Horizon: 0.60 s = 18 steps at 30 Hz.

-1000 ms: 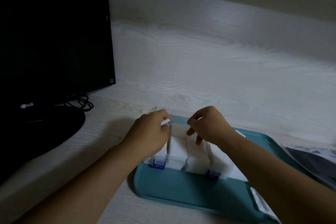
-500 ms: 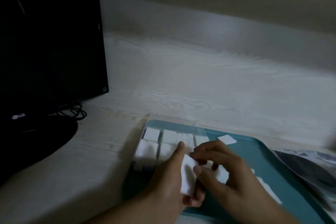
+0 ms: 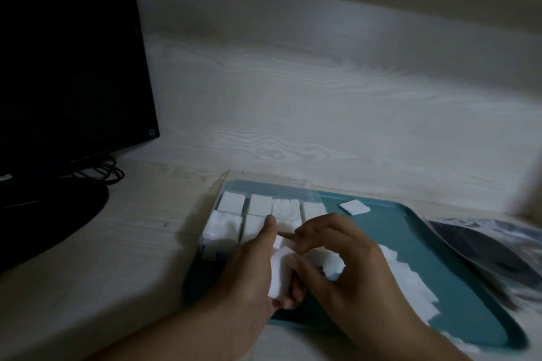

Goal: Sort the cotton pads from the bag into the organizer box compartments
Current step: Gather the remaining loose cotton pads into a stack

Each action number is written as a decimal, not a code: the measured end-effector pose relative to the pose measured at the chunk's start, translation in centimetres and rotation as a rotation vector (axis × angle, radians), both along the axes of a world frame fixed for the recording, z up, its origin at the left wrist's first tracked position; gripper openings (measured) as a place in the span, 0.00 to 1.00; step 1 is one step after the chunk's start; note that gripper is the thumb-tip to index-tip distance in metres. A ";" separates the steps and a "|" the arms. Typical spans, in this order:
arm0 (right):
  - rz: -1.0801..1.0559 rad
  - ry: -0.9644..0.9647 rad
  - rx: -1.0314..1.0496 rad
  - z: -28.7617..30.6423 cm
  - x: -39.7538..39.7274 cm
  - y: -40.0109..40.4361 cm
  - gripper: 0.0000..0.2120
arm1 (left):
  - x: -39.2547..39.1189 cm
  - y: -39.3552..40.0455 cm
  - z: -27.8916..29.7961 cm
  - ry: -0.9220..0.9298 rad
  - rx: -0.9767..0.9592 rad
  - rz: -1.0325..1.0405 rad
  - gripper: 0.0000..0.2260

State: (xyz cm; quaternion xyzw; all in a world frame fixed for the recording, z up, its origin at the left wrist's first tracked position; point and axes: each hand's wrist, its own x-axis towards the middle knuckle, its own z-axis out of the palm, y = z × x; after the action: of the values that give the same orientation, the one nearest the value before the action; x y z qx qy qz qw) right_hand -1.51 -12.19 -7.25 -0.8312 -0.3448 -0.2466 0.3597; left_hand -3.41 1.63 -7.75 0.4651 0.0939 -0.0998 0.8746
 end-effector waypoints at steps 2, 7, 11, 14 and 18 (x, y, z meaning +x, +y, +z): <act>0.022 0.099 0.078 0.2 -0.3 0.2 0.08 | 0.1 0.2 -0.3 -0.019 0.020 0.009 0.25; 0.035 0.374 0.362 1.3 0.1 0.0 0.07 | -0.1 0.2 -0.1 -0.073 0.111 -0.011 0.22; 0.016 0.415 0.417 1.7 0.9 -0.6 0.08 | 0.1 0.2 -0.3 -0.162 0.216 -0.041 0.27; 0.015 0.420 0.389 1.5 0.9 -0.6 0.10 | 0.0 0.2 -0.2 -0.205 0.256 -0.057 0.29; -0.004 0.383 0.398 1.2 1.0 -0.7 0.11 | -0.4 0.2 -0.1 -0.243 0.300 -0.061 0.19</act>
State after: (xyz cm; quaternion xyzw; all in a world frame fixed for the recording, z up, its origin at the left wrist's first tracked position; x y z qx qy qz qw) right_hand -0.48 -12.84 -6.09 -0.7763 -0.2138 -0.1487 0.5740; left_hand -3.78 1.84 -7.89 0.6016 -0.0129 -0.0541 0.7969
